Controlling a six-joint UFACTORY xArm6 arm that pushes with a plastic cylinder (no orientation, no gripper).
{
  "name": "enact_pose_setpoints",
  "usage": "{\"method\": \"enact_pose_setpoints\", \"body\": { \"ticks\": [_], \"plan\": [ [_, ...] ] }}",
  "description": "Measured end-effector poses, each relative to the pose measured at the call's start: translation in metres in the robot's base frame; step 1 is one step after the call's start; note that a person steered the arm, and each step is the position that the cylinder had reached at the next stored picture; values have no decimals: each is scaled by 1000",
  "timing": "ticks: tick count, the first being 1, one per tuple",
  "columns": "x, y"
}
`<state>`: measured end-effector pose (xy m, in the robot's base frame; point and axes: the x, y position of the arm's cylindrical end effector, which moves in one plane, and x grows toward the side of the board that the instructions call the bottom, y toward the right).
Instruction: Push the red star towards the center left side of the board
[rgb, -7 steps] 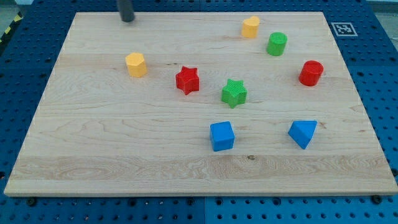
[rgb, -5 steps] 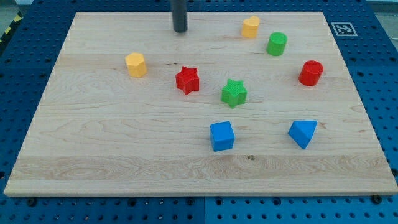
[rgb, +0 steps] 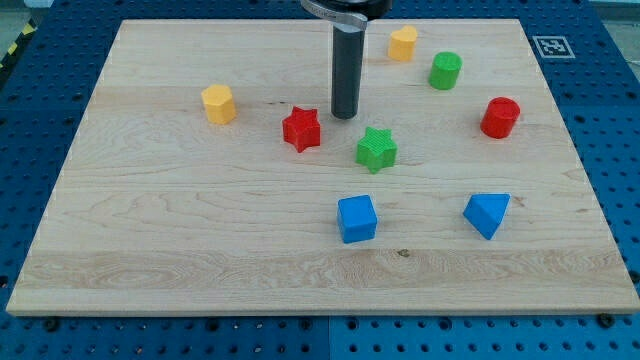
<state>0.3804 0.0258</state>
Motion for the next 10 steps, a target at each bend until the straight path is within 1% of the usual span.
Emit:
{"method": "enact_pose_setpoints", "body": {
  "ticks": [2,5,7,9,10],
  "plan": [
    [17,7],
    [17,14],
    [34,58],
    [34,58],
    [48,61]
  ]
}}
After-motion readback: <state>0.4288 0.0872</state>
